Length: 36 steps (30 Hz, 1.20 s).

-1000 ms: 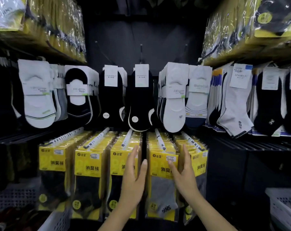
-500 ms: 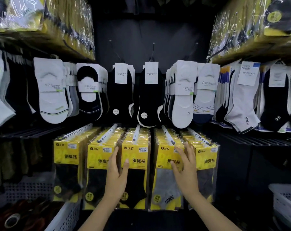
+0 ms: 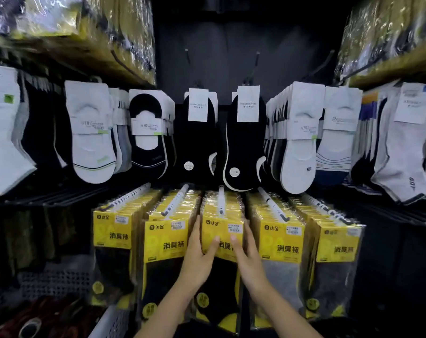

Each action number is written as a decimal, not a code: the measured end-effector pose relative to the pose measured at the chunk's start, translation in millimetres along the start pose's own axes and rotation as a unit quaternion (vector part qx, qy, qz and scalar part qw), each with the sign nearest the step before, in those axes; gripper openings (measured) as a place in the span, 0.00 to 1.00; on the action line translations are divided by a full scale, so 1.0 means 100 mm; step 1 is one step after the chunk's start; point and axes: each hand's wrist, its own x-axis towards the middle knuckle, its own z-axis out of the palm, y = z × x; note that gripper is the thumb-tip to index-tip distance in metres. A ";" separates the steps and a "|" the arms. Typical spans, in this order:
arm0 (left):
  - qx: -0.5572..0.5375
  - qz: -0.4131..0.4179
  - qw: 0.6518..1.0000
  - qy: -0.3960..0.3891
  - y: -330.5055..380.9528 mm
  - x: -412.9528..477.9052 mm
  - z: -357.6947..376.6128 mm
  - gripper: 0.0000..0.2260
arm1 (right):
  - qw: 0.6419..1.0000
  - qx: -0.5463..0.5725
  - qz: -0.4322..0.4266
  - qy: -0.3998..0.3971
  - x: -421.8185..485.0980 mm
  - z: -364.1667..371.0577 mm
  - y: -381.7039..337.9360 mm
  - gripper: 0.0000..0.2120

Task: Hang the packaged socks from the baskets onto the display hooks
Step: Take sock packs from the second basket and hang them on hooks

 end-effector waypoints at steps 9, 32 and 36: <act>-0.029 0.024 0.999 0.004 -0.25 0.02 -0.05 0.32 | 0.999 -0.004 -0.007 0.037 0.12 0.01 0.16 0.23; 0.047 0.167 0.969 0.176 0.03 -0.30 -0.60 0.22 | 0.970 -0.135 -0.184 0.090 -0.32 0.28 -0.23 0.19; 0.056 0.067 0.979 0.184 -0.25 -0.21 -0.92 0.28 | 0.991 -0.090 -0.096 -0.020 -0.33 0.66 -0.21 0.25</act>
